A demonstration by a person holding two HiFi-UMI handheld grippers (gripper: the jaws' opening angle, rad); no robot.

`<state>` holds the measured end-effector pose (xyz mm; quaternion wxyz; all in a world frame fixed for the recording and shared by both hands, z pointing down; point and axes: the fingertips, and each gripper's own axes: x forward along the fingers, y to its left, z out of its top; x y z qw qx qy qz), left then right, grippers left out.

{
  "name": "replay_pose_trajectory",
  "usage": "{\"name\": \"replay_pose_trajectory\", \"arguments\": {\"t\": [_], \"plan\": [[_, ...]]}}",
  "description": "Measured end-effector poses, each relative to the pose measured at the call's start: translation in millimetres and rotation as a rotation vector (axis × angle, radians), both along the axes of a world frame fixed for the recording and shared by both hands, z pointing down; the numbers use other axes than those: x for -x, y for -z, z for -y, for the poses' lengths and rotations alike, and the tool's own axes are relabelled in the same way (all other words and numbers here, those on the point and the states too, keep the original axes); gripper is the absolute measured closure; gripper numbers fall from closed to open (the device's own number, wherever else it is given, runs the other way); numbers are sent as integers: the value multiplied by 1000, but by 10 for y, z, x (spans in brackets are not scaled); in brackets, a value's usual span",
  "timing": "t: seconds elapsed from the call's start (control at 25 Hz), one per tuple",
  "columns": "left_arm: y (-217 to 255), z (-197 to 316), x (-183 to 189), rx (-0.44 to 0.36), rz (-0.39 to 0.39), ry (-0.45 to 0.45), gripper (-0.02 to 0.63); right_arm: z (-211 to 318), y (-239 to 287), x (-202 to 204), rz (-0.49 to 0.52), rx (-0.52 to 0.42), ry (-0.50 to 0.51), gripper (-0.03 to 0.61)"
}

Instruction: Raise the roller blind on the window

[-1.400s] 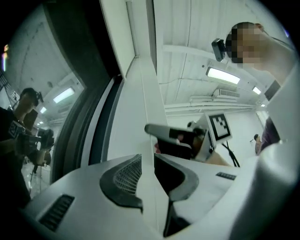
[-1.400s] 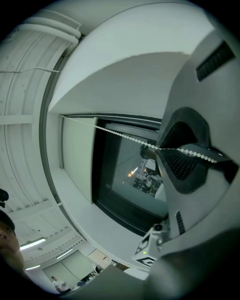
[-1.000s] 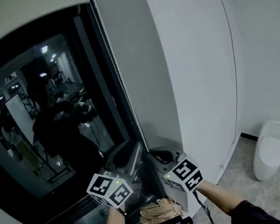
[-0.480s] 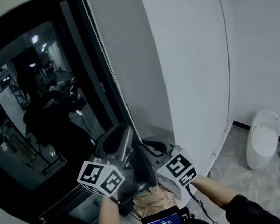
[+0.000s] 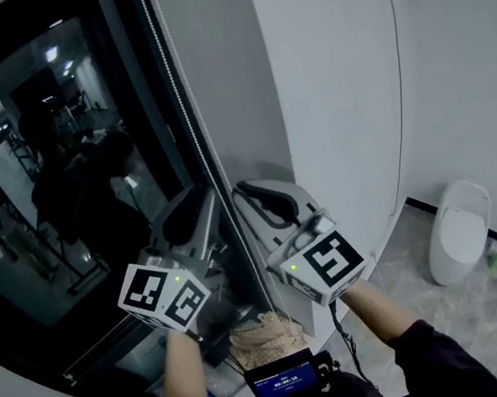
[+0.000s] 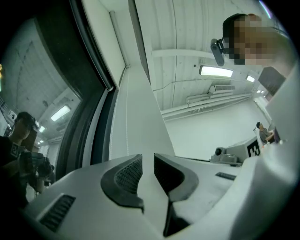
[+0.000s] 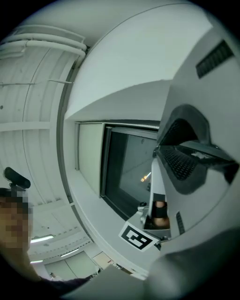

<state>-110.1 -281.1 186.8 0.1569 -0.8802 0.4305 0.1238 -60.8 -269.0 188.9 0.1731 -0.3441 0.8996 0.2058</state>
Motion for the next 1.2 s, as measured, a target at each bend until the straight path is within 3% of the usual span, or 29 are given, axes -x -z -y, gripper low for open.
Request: {"name": "replay_pose_trajectory", "arguments": {"t": [0.32, 0.64, 1.2], "plan": [[80, -84, -48, -51, 22, 40, 574, -56, 209, -2, -4, -44, -19, 571], [21, -40, -75, -36, 16, 37, 574, -11, 160, 14, 8, 4, -20, 571], [5, 134, 26, -30, 1, 61, 574, 68, 164, 115, 0, -19, -37, 571]]}}
